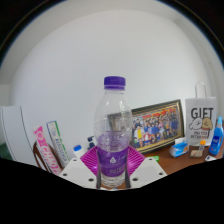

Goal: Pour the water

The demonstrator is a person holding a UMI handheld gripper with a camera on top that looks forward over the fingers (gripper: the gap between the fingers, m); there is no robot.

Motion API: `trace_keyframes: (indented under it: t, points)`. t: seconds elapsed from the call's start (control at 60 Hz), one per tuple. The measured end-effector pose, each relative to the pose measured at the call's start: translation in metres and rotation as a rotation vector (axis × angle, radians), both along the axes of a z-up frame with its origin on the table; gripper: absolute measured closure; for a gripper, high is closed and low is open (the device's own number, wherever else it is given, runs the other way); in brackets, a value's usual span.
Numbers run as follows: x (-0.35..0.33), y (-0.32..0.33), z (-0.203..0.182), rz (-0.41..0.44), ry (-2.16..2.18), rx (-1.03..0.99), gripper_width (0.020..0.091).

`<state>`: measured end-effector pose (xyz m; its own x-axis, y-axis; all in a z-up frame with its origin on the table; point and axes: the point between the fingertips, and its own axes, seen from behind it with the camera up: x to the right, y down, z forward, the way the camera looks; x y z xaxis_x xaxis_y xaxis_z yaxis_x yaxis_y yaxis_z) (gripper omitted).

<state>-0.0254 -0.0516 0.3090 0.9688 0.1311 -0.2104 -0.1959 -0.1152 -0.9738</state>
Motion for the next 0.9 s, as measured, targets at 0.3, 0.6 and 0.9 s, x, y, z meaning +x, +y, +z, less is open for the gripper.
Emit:
trace_keyframes:
  t: [0.3,0.6,0.9]
  points:
    - [0.108,0.031,-0.14,-0.094,-0.229,-0.115,0.0782]
    - [0.113,0.023,-0.231,-0.085,-0.253,-0.218,0.0765]
    - [0.115,0.013,-0.238,-0.075,-0.235,-0.26,0.0445]
